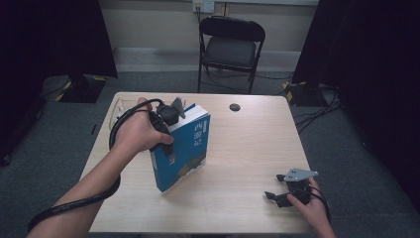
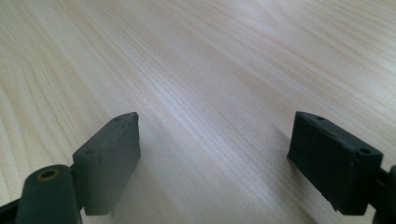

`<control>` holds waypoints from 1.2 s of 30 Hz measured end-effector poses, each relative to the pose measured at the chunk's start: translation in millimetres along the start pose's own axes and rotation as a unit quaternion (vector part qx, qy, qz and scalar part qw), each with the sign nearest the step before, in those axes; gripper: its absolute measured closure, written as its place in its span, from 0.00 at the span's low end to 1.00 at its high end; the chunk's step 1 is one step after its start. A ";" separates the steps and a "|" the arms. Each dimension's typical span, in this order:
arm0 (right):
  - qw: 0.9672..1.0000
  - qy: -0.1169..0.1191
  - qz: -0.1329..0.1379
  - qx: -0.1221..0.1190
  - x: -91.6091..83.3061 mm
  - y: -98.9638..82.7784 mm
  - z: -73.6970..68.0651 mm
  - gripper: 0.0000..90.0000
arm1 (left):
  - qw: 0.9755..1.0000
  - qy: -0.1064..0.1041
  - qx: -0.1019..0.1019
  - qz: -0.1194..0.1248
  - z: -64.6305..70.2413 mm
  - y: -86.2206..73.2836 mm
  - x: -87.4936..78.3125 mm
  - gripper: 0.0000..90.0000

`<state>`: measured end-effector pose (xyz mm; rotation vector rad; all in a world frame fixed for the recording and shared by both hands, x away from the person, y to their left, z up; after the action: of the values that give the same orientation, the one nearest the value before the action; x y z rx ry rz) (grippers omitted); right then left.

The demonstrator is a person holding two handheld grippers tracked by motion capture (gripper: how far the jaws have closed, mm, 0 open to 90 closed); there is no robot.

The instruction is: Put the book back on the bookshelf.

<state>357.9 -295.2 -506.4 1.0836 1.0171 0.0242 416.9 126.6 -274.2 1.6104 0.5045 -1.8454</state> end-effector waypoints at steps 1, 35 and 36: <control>1.000 0.000 0.000 0.000 0.0 0.0 0.0 0.17 | 1.000 0.003 0.000 -0.001 -1.5 -2.3 1.5 0.69; 1.000 -0.003 0.000 -0.001 0.0 0.0 -0.2 0.17 | 0.999 0.023 -0.013 0.023 -13.9 -44.0 25.0 0.68; 1.000 -0.003 0.000 -0.001 -0.1 0.0 -0.2 0.17 | 0.999 0.023 -0.014 0.021 -14.3 -43.9 24.7 0.67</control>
<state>357.7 -295.1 -506.4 1.0820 1.0122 0.0218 396.5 162.8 -306.0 1.6357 0.5122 -1.7664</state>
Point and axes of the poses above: each handheld gripper's, and its own axes: x roughly forward along the jaws, y roughly out of its top, z roughly to its right, the point moved 1 cm from there along x, roughly forward along the jaws, and after that the axes turned 7 degrees about -y, right-handed, at the moved point
